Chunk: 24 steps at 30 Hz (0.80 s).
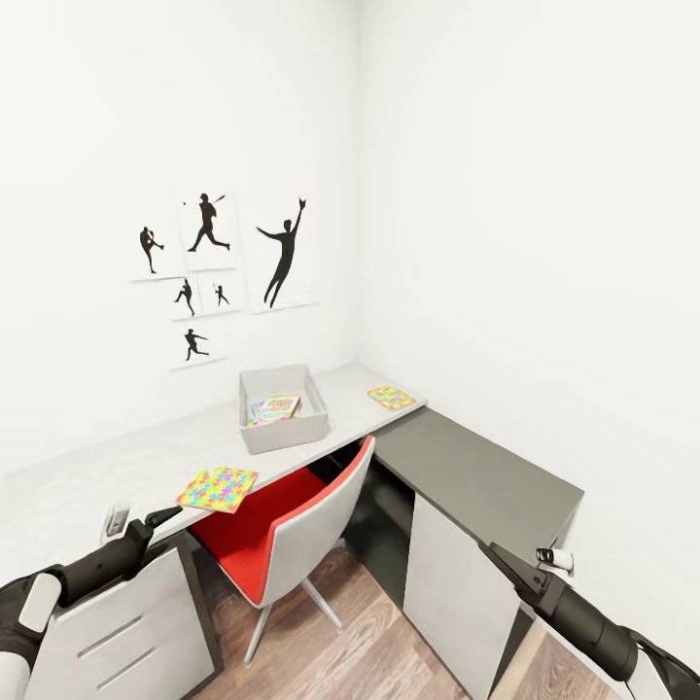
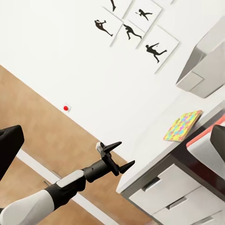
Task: Put all the toys in the child's room - the three board games (two on the bed and one on the table), the two jigsaw puzzles on the table, and the tennis ball on the table - inside the toy box on the table in the child's room.
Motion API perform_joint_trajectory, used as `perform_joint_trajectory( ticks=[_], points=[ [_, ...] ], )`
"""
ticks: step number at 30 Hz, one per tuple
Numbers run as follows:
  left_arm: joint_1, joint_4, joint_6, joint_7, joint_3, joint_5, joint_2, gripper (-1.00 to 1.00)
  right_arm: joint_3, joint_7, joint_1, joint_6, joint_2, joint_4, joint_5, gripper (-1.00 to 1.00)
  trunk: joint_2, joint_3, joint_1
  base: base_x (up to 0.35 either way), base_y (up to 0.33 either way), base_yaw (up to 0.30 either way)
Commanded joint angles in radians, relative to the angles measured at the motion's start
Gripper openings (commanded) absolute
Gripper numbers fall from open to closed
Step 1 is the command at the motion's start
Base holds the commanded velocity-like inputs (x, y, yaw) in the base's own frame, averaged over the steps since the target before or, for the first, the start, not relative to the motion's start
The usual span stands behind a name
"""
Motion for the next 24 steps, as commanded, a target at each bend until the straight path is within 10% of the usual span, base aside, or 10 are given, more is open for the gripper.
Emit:
perform_joint_trajectory(
  ticks=[1, 24],
  points=[
    [-0.001, 0.0, 0.005, -0.003, 0.004, -0.001, 0.0, 1.0, 0.0, 0.001, -0.001, 0.009, 0.0, 0.0, -0.005, 1.0, -0.009, -0.005, 0.004, 0.0, 0.0, 0.0],
    [-0.001, 0.002, 0.004, -0.002, 0.003, -0.001, 0.0, 1.0, 0.0, 0.001, -0.001, 0.009, 0.0, 0.0, -0.004, 1.0, -0.135, -0.061, 0.073, 0.0, 0.0, 0.0]
  ],
)
